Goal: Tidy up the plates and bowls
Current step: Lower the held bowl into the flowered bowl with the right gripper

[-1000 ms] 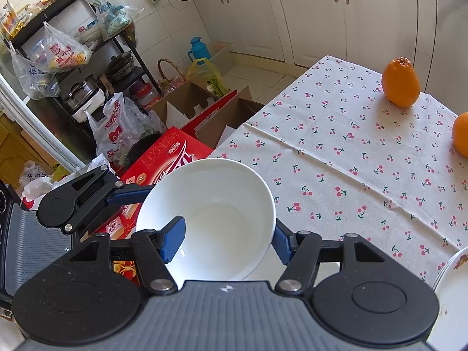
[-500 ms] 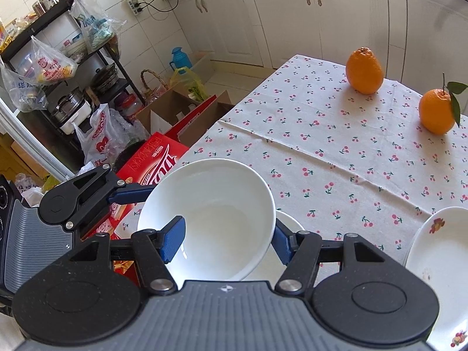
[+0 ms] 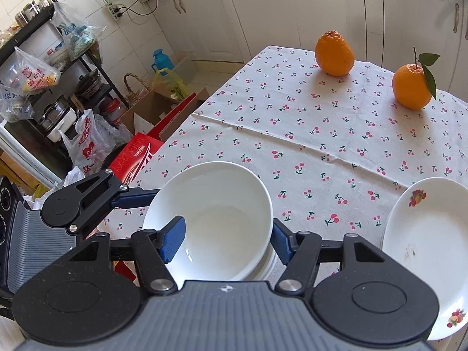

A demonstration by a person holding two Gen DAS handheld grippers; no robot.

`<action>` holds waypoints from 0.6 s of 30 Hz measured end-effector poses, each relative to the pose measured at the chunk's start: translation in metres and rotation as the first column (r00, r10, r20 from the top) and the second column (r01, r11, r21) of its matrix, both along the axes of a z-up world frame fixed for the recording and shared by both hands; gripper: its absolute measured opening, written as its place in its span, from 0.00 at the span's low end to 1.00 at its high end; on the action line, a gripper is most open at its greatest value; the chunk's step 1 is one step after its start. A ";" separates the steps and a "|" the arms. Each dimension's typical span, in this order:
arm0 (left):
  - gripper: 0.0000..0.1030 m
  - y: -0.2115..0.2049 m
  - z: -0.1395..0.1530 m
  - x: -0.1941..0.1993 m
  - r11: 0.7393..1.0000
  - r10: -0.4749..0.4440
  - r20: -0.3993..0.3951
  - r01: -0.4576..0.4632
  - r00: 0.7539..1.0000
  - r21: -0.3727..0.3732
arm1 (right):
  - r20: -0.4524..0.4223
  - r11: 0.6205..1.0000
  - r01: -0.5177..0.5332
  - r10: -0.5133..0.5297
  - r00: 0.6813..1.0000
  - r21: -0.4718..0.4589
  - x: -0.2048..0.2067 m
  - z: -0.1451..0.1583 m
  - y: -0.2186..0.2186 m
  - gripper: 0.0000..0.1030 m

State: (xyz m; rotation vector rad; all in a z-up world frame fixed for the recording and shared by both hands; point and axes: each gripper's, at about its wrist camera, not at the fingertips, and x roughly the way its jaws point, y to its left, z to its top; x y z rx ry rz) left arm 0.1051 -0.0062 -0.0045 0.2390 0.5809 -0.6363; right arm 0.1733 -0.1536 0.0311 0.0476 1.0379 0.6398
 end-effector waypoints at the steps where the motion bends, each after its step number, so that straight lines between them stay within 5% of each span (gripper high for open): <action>1: 0.89 0.000 -0.001 0.000 1.000 0.002 -0.004 -0.002 1.000 0.002 | -0.001 1.000 -0.001 0.001 1.000 0.001 0.000 -0.001 0.000 0.66; 18: 0.90 0.002 -0.005 0.004 1.000 0.008 -0.049 -0.008 0.999 -0.010 | -0.001 1.000 -0.010 0.010 1.000 0.002 0.000 -0.006 0.001 0.66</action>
